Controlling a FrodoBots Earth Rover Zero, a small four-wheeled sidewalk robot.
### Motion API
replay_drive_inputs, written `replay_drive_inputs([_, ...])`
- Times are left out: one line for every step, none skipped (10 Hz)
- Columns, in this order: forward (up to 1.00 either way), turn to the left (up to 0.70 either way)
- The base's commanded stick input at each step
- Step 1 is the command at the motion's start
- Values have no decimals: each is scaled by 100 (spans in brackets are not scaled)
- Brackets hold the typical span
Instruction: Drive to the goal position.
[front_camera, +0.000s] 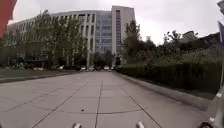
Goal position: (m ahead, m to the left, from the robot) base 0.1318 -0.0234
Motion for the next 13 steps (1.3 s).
replay_drive_inputs([0,-70])
replay_drive_inputs([0,-70])
replay_drive_inputs([0,-70])
replay_drive_inputs([0,-70])
replay_drive_inputs([10,-62])
replay_drive_inputs([51,-29])
replay_drive_inputs([69,-14])
replay_drive_inputs([69,-14])
replay_drive_inputs([70,-14])
replay_drive_inputs([70,-14])
replay_drive_inputs([70,-14])
replay_drive_inputs([70,-14])
replay_drive_inputs([70,-14])
